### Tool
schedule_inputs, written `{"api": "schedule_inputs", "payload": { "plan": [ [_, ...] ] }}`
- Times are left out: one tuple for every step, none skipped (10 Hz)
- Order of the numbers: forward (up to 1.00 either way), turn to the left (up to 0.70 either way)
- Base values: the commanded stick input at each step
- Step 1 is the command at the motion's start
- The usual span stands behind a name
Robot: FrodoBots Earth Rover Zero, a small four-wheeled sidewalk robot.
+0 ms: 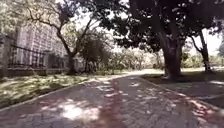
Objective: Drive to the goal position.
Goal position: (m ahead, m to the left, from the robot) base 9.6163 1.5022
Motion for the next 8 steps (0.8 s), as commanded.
{"api": "schedule_inputs", "payload": {
  "plan": [
    [0.70,-0.31],
    [0.70,-0.27],
    [0.70,-0.17],
    [0.70,-0.10],
    [0.70,-0.05],
    [0.70,-0.02],
    [0.70,0.00],
    [0.70,0.00]
  ]
}}
